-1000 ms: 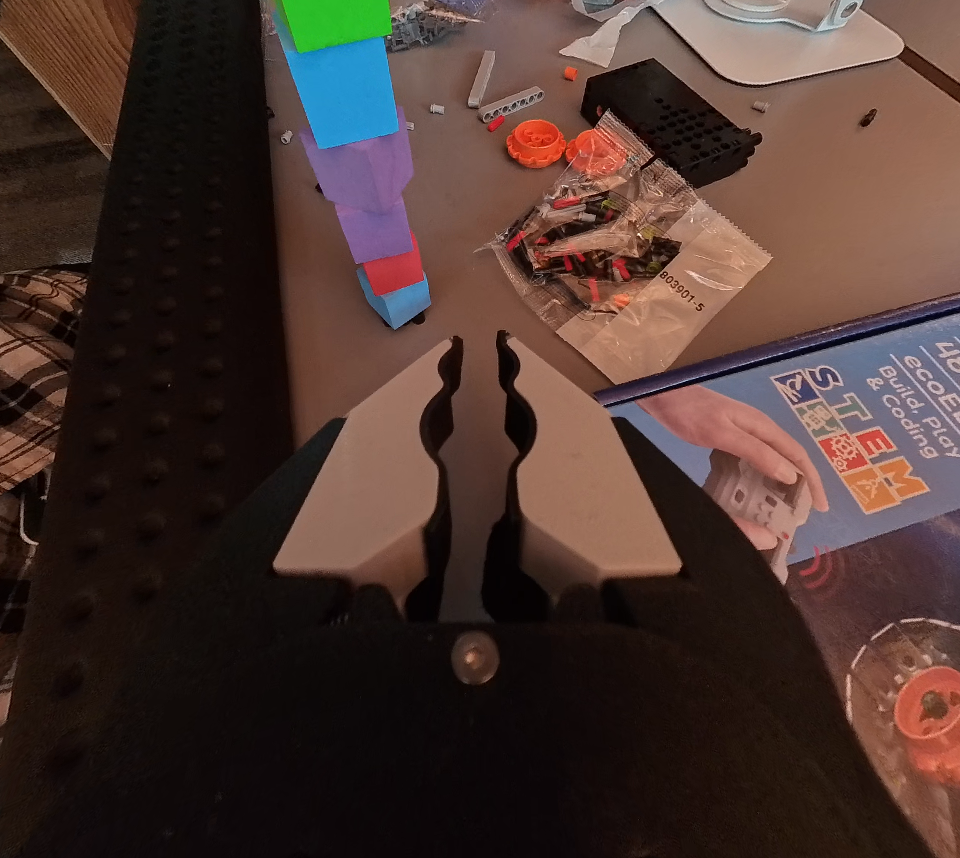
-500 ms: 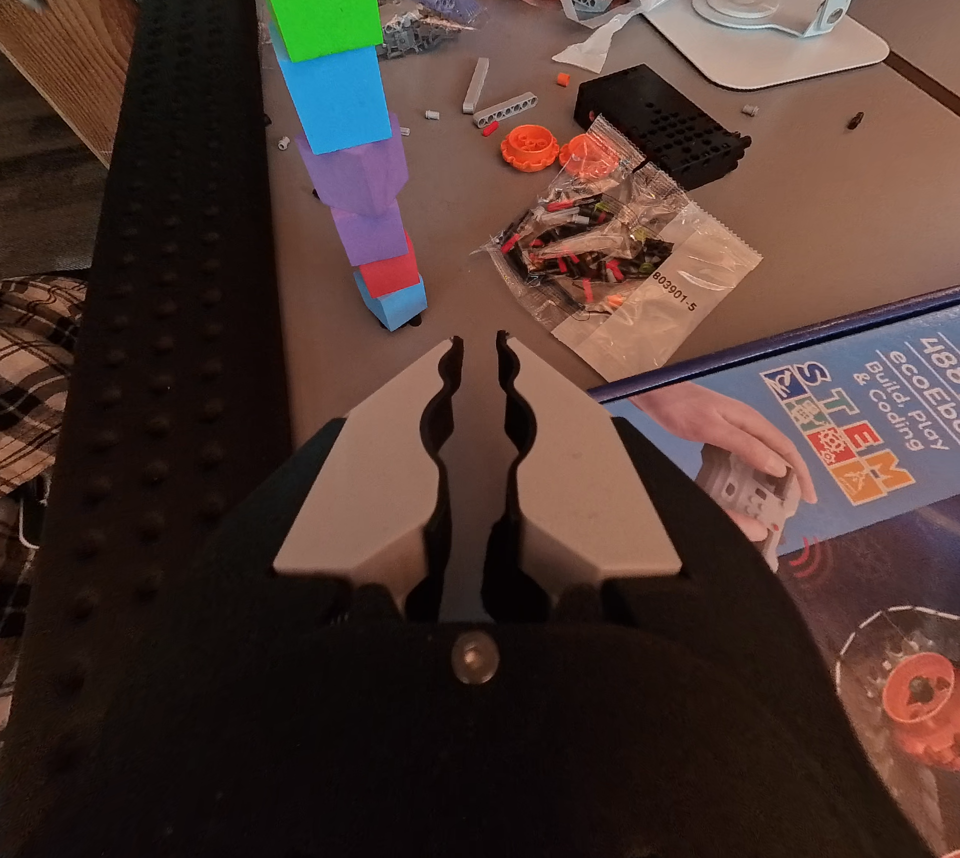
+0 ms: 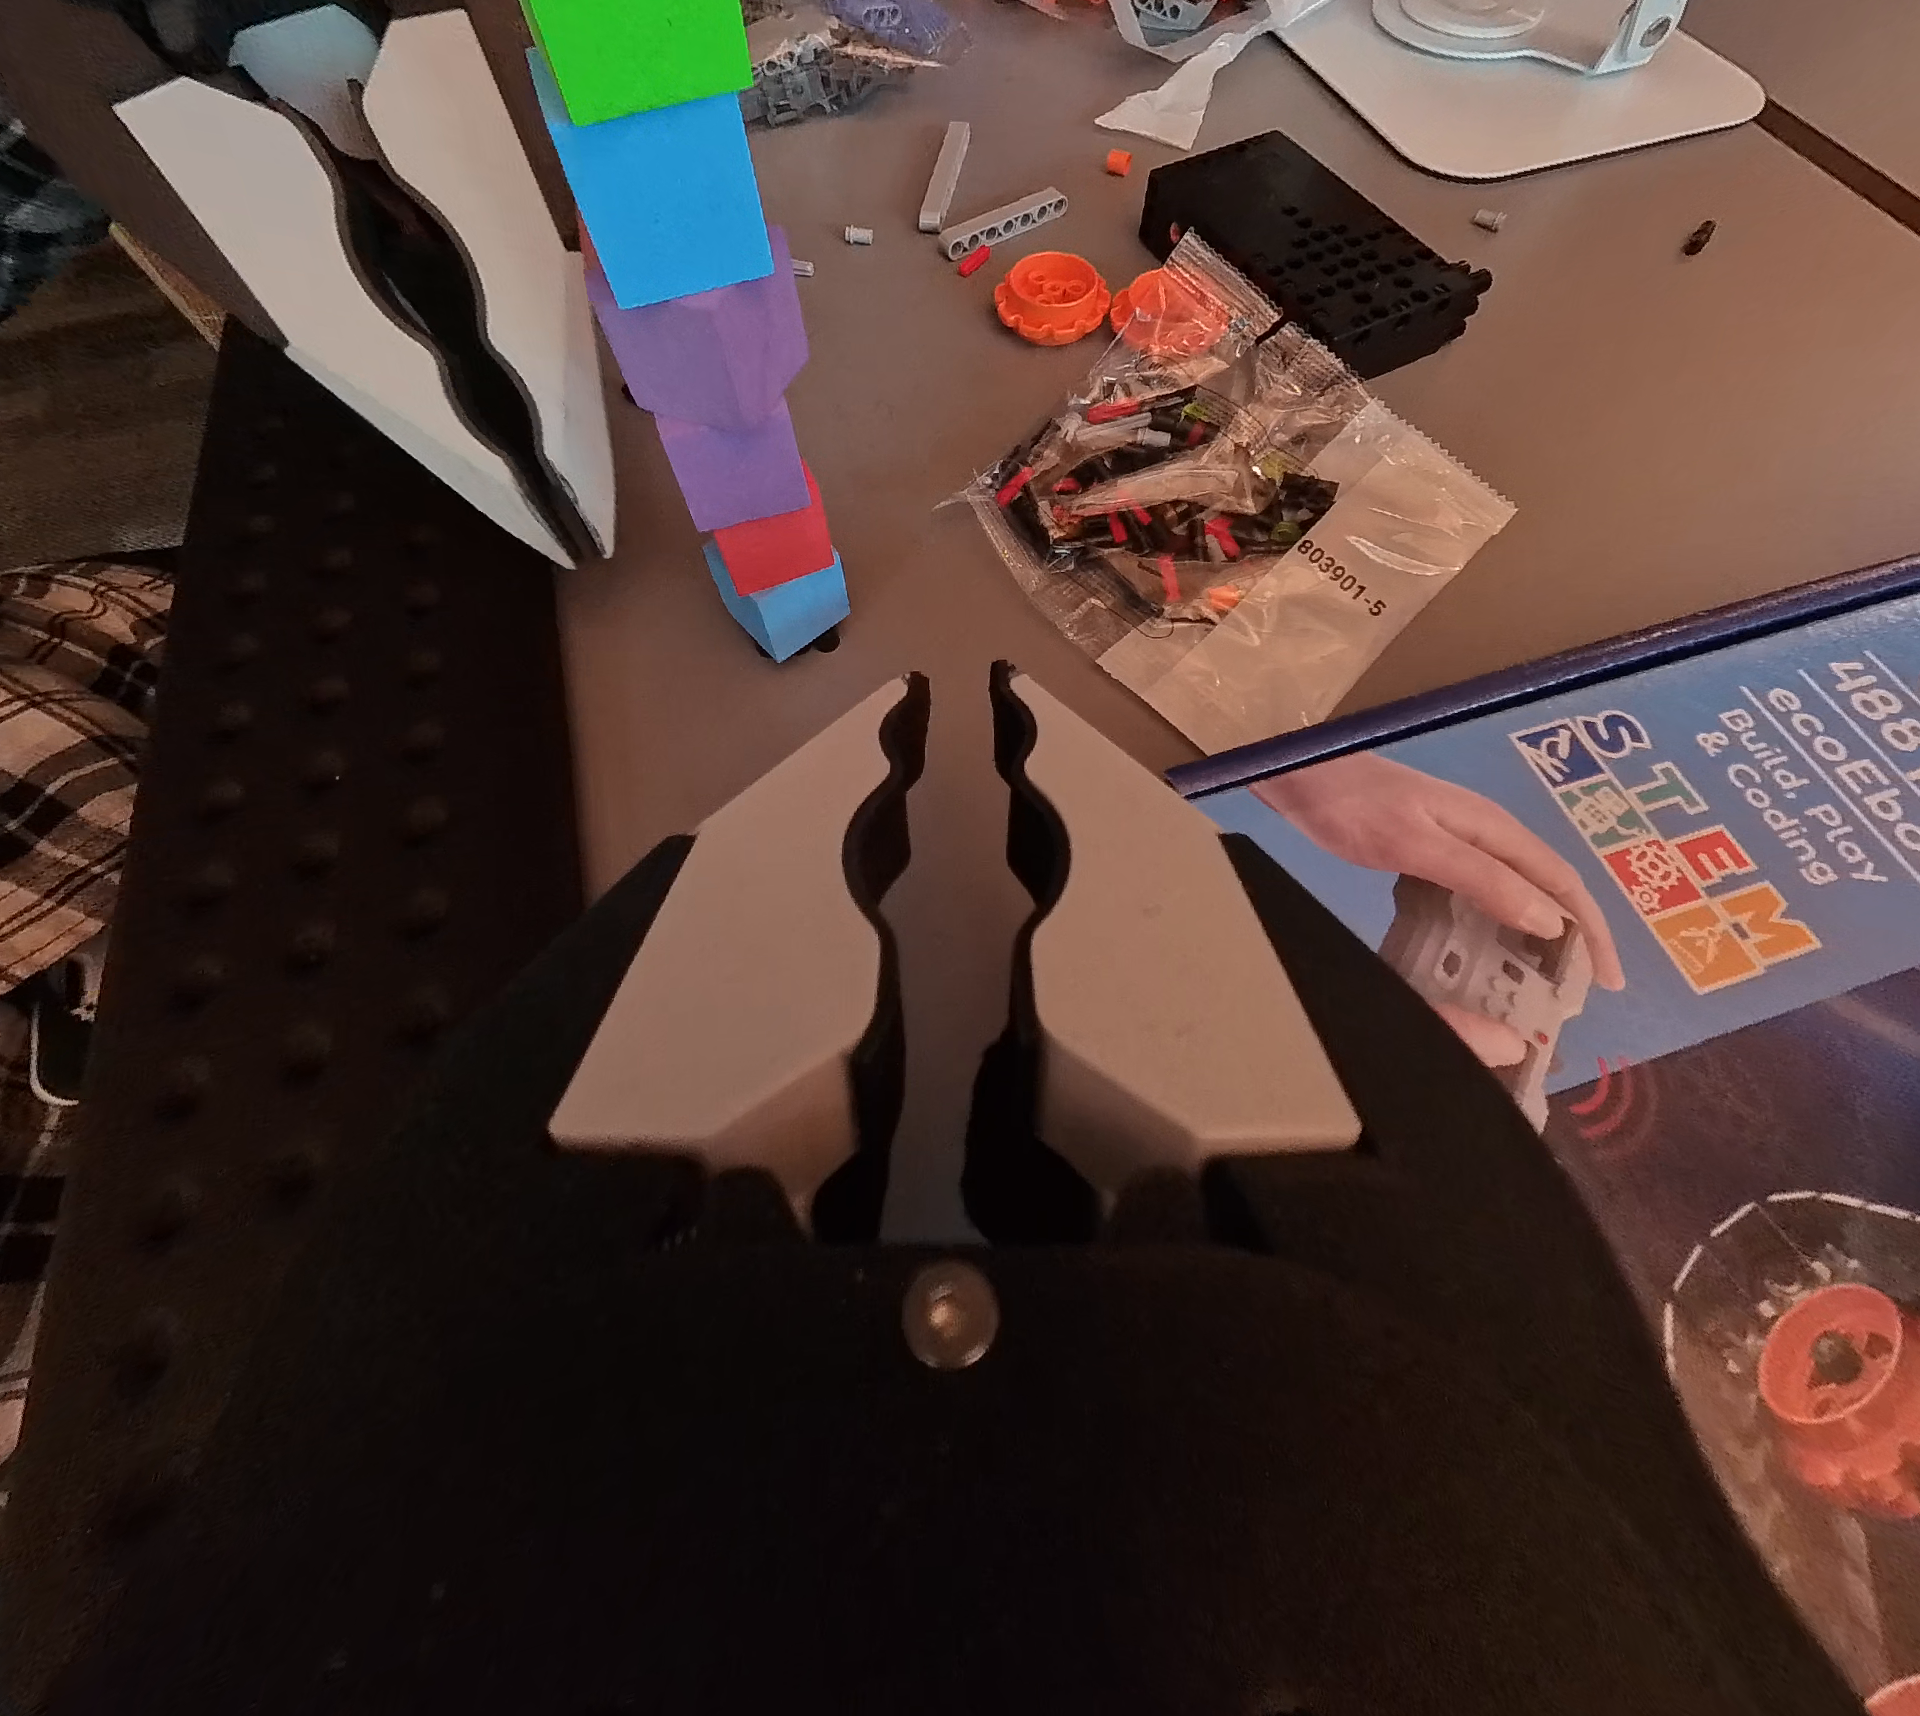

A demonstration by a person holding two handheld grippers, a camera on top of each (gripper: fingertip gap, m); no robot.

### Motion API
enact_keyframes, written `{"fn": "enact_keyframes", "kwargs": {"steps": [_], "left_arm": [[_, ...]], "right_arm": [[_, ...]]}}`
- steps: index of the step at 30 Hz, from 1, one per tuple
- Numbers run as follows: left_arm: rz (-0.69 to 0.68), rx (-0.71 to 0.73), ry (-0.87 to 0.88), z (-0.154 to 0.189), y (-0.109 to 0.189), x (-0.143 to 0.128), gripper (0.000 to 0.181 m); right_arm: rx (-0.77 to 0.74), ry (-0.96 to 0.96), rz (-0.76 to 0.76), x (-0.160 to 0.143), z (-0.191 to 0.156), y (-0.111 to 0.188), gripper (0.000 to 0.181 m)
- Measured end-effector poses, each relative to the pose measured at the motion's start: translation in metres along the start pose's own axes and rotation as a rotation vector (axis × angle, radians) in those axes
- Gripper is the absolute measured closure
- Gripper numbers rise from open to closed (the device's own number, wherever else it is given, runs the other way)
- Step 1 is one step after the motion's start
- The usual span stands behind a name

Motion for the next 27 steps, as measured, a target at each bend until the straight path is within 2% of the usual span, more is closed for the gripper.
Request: {"fn": "enact_keyframes", "kwargs": {"steps": [7, 19, 27], "left_arm": [[0.013, -0.006, 0.008, -0.009, -0.011, 0.004, 0.181], [0.062, -0.008, 0.060, -0.022, -0.010, 0.009, 0.181], [0.153, 0.077, 0.212, -0.042, -0.004, 0.011, 0.181]], "right_arm": [[-0.002, 0.002, 0.001, 0.000, 0.000, 0.001, 0.170], [-0.005, -0.004, 0.005, 0.000, 0.000, 0.002, 0.171], [-0.007, -0.018, 0.013, 0.000, 0.002, 0.003, 0.171]]}}
Point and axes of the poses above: each gripper's, where its closed fingertips meet, y back along the fingers, x out of its top, z = x × y across the jaws, the point moved 9 cm from there along y, back along the fingers, and after that the axes turned 5 degrees about -z, right-handed, at the moved point
